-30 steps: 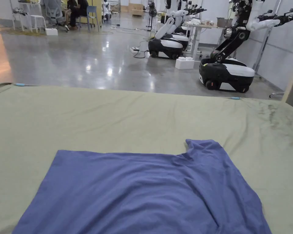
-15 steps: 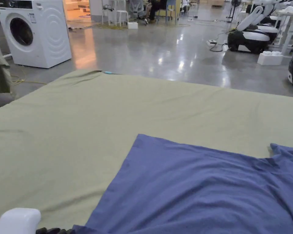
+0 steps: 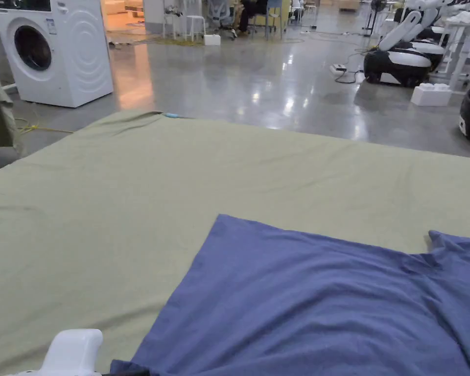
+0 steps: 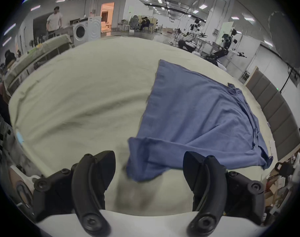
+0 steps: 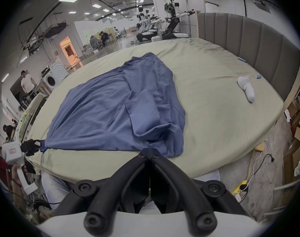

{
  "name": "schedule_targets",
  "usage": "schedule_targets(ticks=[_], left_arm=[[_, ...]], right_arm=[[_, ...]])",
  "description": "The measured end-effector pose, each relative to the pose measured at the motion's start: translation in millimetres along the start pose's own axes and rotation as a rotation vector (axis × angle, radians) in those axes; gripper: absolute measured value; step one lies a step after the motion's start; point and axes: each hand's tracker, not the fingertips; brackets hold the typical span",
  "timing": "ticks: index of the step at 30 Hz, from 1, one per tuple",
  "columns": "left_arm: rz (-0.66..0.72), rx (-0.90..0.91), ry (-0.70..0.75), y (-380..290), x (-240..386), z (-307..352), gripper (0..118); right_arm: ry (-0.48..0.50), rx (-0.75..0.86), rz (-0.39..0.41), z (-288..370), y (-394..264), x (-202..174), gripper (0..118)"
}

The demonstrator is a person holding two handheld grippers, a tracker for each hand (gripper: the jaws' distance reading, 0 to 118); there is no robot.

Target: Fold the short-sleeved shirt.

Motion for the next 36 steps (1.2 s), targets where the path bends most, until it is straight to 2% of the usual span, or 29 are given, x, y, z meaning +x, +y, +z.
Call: schedule_targets(ticks=[1, 3, 5, 6, 7, 8, 9, 10, 11, 12, 14, 17, 19, 20, 21, 22, 23, 24, 25, 26, 31, 36], left_arm=[[0.001, -0.026, -0.001, 1.3, 0.7, -9.0, 91], [0.015, -0.061, -0.002, 1.8, -0.2, -19.9, 62], [-0.004, -0.033, 0.019, -0.1, 0.6, -12.9, 38], [-0.009, -0.032, -0.004, 0.5, -0.8, -9.5, 24], [-0.005, -0.031, -0.010, 0.7, -1.7, -8.4, 17], [0.013, -0.049, -0.020, 0.0, -2.6, -9.3, 17], [0.018, -0.060, -0.025, -3.0, 2.2, -6.9, 17], [0.008, -0.057, -0.017, -5.1, 4.2, -8.0, 17], [-0.004, -0.056, -0.012, -6.4, 7.2, -9.1, 17], [-0.025, -0.058, -0.002, -5.9, 9.8, -9.9, 17], [-0.055, -0.060, 0.013, -5.0, 13.8, -10.3, 17], [-0.080, -0.064, 0.019, -3.5, 16.1, -9.6, 17], [-0.070, -0.063, 0.012, -4.0, 15.4, -9.2, 17], [-0.057, -0.060, 0.007, -4.7, 15.1, -8.3, 17], [-0.039, -0.057, 0.001, -3.5, 11.4, -6.9, 17], [-0.020, -0.054, -0.001, -3.1, 11.5, -5.2, 17], [-0.004, -0.056, -0.003, -1.7, 12.4, -3.6, 17], [-0.004, -0.058, -0.003, 1.2, 13.9, -1.9, 17], [-0.007, -0.057, -0.006, 6.3, 12.7, -1.9, 17], [-0.020, -0.053, -0.009, 11.4, 15.0, -1.4, 15], [-0.034, 0.035, -0.035, 67.8, 25.4, -3.9, 10], [-0.050, 0.102, -0.033, 129.7, 31.6, -23.0, 10]], right_arm=[[-0.016, -0.013, 0.007, -2.5, 0.2, 1.3, 3], [-0.037, -0.030, 0.021, -7.4, 0.8, 3.3, 3], [-0.047, -0.035, 0.022, -11.8, 1.9, 5.7, 4], [-0.056, -0.032, 0.012, -15.2, 4.6, 7.0, 17], [-0.058, -0.025, -0.007, -17.7, 5.4, 9.7, 48], [-0.060, -0.019, -0.012, -21.6, 5.8, 12.6, 91], [-0.062, -0.028, -0.016, -28.1, 6.5, 14.5, 102], [-0.063, -0.063, -0.024, -33.2, 8.6, 16.9, 102], [-0.055, -0.051, -0.020, -32.1, 11.6, 19.1, 118], [-0.021, -0.099, -0.026, -34.3, 13.8, 21.7, 118], [-0.041, -0.118, -0.043, -42.3, 16.1, 24.0, 118], [-0.119, -0.132, 0.025, -60.9, 22.6, 30.5, 118], [-0.180, -0.200, 0.072, -83.3, 21.5, 36.5, 117], [-0.165, -0.241, 0.064, -86.8, 22.6, 38.7, 102], [-0.114, -0.238, 0.036, -84.2, 24.2, 41.3, 81], [-0.117, -0.207, 0.037, -77.7, 25.1, 43.0, 79], [-0.079, -0.213, 0.053, -69.7, 30.4, 44.3, 57], [-0.003, -0.189, 0.023, -62.9, 35.4, 47.1, 28], [0.014, -0.149, -0.043, -59.0, 39.7, 49.9, 11], [0.006, -0.146, -0.076, -54.8, 43.1, 48.6, 11], [0.004, -0.069, 0.011, -55.9, 93.4, 40.7, 11], [-0.014, 0.023, 0.124, -74.2, 152.7, 23.3, 11]])
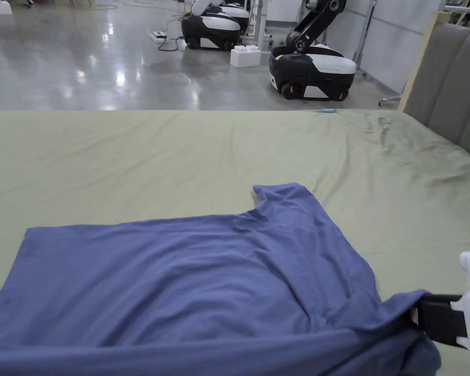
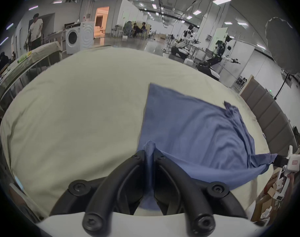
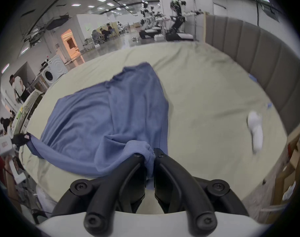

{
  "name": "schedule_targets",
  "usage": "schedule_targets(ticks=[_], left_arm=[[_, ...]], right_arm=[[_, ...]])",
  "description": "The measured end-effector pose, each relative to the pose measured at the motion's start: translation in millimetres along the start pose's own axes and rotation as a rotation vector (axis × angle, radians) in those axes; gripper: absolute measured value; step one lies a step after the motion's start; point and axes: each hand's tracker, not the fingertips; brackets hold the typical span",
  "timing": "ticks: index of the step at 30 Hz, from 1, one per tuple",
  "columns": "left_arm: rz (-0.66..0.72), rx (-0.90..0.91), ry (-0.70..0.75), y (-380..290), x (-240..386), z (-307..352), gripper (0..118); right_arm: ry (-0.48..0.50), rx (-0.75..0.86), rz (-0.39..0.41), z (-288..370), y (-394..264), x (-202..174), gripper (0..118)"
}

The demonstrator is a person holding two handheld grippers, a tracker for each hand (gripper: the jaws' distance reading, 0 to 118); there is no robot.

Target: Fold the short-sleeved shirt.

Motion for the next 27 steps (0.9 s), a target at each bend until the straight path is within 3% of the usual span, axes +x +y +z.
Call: schedule_targets(ticks=[7, 11, 15, 16, 18, 19, 20, 21, 22, 25, 26, 27], left_arm=[[-0.068, -0.017, 0.018, 43.1, 10.3, -69.1, 9], [-0.093, -0.085, 0.053, 46.3, 15.4, -108.7, 9], [-0.102, -0.161, 0.080, 33.6, 12.2, -140.1, 9], [-0.089, -0.169, 0.070, 28.4, 8.9, -143.4, 9], [-0.037, -0.149, 0.032, 18.1, 2.4, -139.6, 11], [0.002, -0.103, 0.008, 15.9, -1.8, -128.7, 17], [0.026, -0.098, 0.000, 15.7, -5.0, -117.2, 44], [0.054, -0.095, -0.008, 14.9, -7.0, -101.0, 77], [0.048, -0.092, -0.009, 13.3, -9.4, -83.3, 96], [0.005, -0.017, -0.043, -1.3, -9.0, -21.0, 94], [-0.003, -0.028, -0.060, -7.8, -8.6, -7.5, 85], [0.005, -0.040, -0.067, -17.5, -7.4, 6.6, 65]], right_arm=[[-0.025, -0.009, 0.005, -72.3, 63.6, 2.2, 11], [-0.052, -0.068, 0.039, -118.4, 76.3, 1.5, 11], [-0.051, -0.111, 0.008, -155.0, 71.0, 5.2, 11], [-0.035, -0.118, -0.013, -161.7, 68.2, 7.6, 16], [-0.066, -0.130, -0.037, -166.8, 61.7, 8.9, 72], [-0.079, -0.143, -0.041, -163.5, 58.4, 10.4, 92], [-0.077, -0.137, -0.043, -154.9, 54.9, 12.3, 100], [-0.052, -0.087, -0.066, -139.0, 48.7, 15.5, 100], [-0.026, -0.038, -0.089, -121.6, 41.8, 15.5, 102], [0.032, 0.032, -0.091, -69.8, 8.8, 13.5, 116], [0.009, 0.003, -0.045, -54.3, 0.1, 4.6, 113], [-0.028, -0.057, 0.020, -41.9, -12.1, -1.7, 104]])
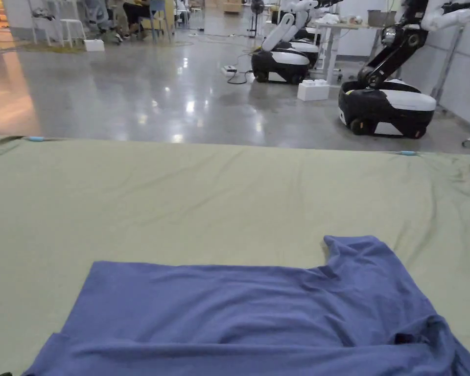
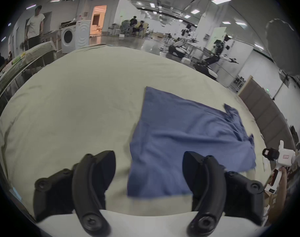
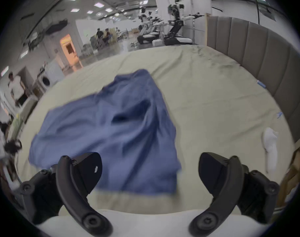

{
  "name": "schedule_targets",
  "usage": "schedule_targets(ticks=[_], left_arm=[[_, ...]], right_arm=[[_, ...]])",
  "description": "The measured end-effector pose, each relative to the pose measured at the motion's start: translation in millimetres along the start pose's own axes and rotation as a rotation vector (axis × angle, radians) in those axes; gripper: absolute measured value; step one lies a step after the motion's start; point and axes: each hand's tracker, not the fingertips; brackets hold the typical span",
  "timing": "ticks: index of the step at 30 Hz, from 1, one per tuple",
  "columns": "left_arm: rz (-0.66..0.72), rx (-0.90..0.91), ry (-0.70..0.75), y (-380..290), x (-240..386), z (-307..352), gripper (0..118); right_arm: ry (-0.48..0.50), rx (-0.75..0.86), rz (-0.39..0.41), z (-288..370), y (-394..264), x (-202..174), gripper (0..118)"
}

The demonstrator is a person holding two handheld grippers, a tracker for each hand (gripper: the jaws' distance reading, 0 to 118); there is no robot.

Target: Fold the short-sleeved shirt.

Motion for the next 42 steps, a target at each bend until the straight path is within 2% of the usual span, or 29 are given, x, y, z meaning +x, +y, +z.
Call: schedule_targets(ticks=[1, 2, 3, 4, 8, 13, 14, 16, 17, 18, 21, 22, 23, 24, 26, 27, 28, 30, 31, 35, 39, 40, 41, 42], left_arm=[[0.015, 0.011, -0.005, -10.3, 1.6, 9.3, 31], [0.040, 0.016, 0.008, -19.4, 2.7, 14.4, 0], [0.079, 0.005, 0.036, -30.2, 2.9, 18.6, 0], [0.116, -0.009, 0.035, -42.4, 2.3, 21.5, 0], [0.125, -0.053, -0.034, -70.3, 2.2, 23.4, 0], [0.105, -0.010, -0.022, -45.5, -10.7, -5.8, 2], [0.099, -0.011, -0.003, -36.1, -11.2, -13.1, 25], [0.088, -0.064, 0.012, -25.2, -14.7, -38.0, 91], [0.080, -0.070, 0.007, -23.1, -15.4, -44.7, 101], [0.054, -0.081, -0.023, -19.2, -13.8, -54.5, 101], [-0.061, -0.098, 0.077, -18.4, -5.3, -79.4, 97], [-0.095, -0.143, 0.081, -22.2, -2.5, -83.5, 83], [-0.095, -0.192, 0.098, -26.2, 0.3, -87.8, 52], [-0.119, -0.148, 0.151, -29.4, 1.6, -81.8, 48], [-0.103, -0.134, 0.092, -28.3, 3.1, -71.5, 29], [-0.075, -0.149, 0.081, -27.6, 1.5, -71.2, 27], [-0.063, -0.156, 0.076, -27.9, -1.0, -72.7, 25], [-0.063, -0.152, 0.073, -31.6, -6.8, -78.3, 25], [-0.067, -0.151, 0.076, -32.7, -6.2, -80.2, 25], [-0.102, -0.146, 0.094, -35.5, 4.7, -78.2, 25], [-0.100, -0.150, 0.093, -34.4, 6.0, -77.7, 25], [-0.090, -0.152, 0.091, -33.9, 5.9, -77.4, 25], [-0.081, -0.153, 0.090, -33.2, 6.0, -77.0, 25], [-0.073, -0.156, 0.090, -31.4, 6.4, -75.5, 25]], right_arm=[[-0.038, 0.012, 0.059, 9.2, -14.7, -6.8, 79], [-0.055, 0.027, 0.114, 17.0, -26.7, -12.2, 24], [-0.088, 0.023, 0.158, 23.2, -39.3, -22.2, 7], [-0.131, 0.018, 0.171, 27.3, -50.8, -27.1, 7], [0.006, -0.035, 0.065, 39.8, -80.2, -35.4, 7], [0.029, -0.003, 0.028, 47.0, -81.8, -39.5, 7], [0.031, 0.008, 0.021, 48.3, -79.9, -39.5, 7], [0.025, 0.029, 0.020, 49.3, -75.0, -37.9, 7], [0.019, 0.032, 0.021, 50.1, -73.0, -38.4, 7], [0.012, 0.036, 0.024, 50.9, -71.1, -38.7, 7], [0.004, 0.034, 0.034, 49.9, -67.8, -36.0, 7], [0.000, 0.033, 0.040, 49.6, -66.9, -35.6, 7], [-0.011, 0.029, 0.049, 49.1, -65.5, -35.3, 7], [-0.026, 0.025, 0.060, 48.7, -63.6, -34.9, 7], [-0.055, 0.020, 0.077, 45.9, -57.2, -31.5, 7], [-0.068, 0.025, 0.073, 45.3, -51.9, -29.7, 8], [-0.067, 0.045, 0.048, 39.9, -46.4, -23.5, 18], [-0.023, 0.058, -0.022, 22.3, -36.6, -9.5, 98], [-0.015, 0.022, -0.042, 8.5, -33.5, -3.5, 118], [0.016, -0.049, -0.092, -27.2, -21.0, 7.7, 116], [-0.056, -0.152, -0.109, -68.6, -7.0, 11.4, 114], [-0.057, -0.185, -0.106, -76.5, -5.4, 11.7, 106], [-0.053, -0.197, -0.099, -81.6, -5.0, 10.4, 71], [-0.064, -0.163, -0.078, -74.2, -4.5, 6.8, 56]])
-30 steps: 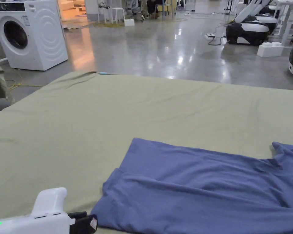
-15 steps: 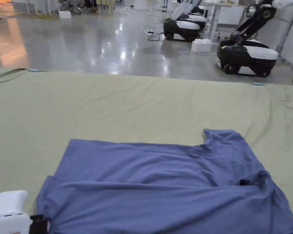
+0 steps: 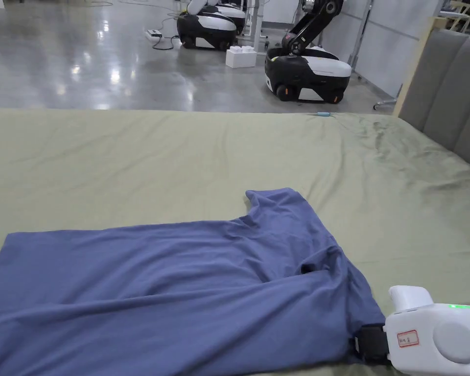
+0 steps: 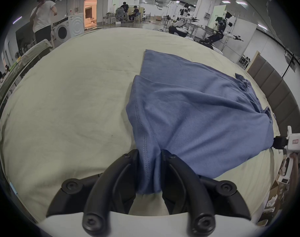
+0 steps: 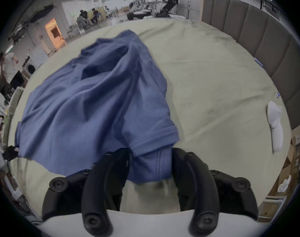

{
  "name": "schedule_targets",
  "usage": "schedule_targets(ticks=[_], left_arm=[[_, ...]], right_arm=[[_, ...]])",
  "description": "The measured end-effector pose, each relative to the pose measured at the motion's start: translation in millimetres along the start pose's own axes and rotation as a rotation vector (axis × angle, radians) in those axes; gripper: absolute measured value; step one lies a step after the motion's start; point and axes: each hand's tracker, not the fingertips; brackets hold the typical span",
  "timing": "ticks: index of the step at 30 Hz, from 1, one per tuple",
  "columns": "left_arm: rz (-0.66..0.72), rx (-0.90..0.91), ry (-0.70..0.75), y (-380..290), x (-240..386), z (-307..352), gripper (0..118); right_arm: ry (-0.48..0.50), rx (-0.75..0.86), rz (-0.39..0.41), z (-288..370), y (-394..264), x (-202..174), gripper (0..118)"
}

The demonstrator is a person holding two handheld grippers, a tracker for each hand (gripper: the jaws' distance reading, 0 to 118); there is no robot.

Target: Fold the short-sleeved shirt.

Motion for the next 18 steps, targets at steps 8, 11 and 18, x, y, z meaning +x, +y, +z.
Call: schedule_targets(ticks=[8, 11, 18], left_arm=[[0.075, 0.032, -0.129, 12.4, -1.6, 59.5, 7], [0.023, 0.041, -0.134, 10.2, 4.6, 87.0, 7], [0.009, 0.025, -0.029, -18.4, -14.5, 124.3, 7]], right_arm=[[0.041, 0.064, 0.122, 50.6, -2.7, -4.6, 9], [0.040, 0.089, 0.113, 74.3, -12.4, -1.2, 9], [-0.020, 0.101, 0.113, 133.5, -70.9, 11.2, 9]])
